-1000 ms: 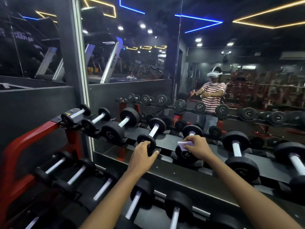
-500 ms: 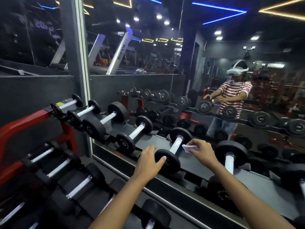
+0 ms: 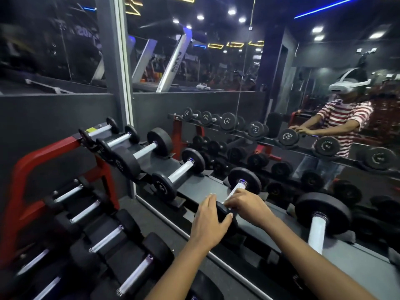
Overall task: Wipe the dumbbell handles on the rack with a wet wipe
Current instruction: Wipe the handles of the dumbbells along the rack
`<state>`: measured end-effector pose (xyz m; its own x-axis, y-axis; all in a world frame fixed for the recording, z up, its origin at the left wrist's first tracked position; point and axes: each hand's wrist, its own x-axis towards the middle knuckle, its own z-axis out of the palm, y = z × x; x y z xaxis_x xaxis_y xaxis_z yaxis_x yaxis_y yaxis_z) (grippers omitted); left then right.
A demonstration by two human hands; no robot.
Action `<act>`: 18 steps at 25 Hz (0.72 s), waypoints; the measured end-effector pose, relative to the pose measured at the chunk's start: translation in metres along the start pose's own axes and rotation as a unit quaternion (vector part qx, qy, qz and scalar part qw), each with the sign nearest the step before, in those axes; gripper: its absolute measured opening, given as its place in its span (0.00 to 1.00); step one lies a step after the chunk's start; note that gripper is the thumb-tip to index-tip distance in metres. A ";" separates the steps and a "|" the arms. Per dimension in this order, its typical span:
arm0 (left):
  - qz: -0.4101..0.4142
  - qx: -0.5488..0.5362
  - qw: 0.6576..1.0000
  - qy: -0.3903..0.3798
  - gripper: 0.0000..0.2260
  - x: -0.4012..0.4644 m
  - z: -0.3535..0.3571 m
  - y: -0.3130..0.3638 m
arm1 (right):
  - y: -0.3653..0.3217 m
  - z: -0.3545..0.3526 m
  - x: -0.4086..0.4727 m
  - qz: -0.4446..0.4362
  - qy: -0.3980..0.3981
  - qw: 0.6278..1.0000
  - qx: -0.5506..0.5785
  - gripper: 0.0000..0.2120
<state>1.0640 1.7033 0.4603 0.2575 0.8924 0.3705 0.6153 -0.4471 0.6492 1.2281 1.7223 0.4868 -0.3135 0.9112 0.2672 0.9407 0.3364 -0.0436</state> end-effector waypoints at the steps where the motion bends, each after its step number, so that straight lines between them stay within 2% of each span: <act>1: 0.000 0.000 1.000 0.005 0.34 0.001 0.003 -0.001 | 0.005 0.006 -0.001 -0.020 -0.006 1.000 -0.004 0.14; 5: -0.002 -0.009 1.000 0.026 0.36 0.000 0.016 -0.003 | 0.024 0.015 0.001 -0.062 -0.002 0.998 -0.029 0.17; 9: 0.006 0.005 1.000 0.026 0.37 -0.001 0.018 -0.005 | 0.039 0.006 0.011 0.015 0.020 0.999 -0.037 0.23; 14: 0.012 0.016 1.000 0.019 0.37 -0.002 0.018 -0.006 | 0.062 0.006 0.020 0.115 0.043 0.992 -0.012 0.16; 18: 0.017 0.025 0.999 0.020 0.38 0.001 0.018 -0.009 | 0.050 0.012 0.020 0.089 0.045 0.993 0.063 0.16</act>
<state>1.0723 1.7091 0.4425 0.2502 0.8729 0.4188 0.6431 -0.4732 0.6021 1.2670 1.7605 0.4789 -0.1260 0.9358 0.3293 0.9547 0.2045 -0.2160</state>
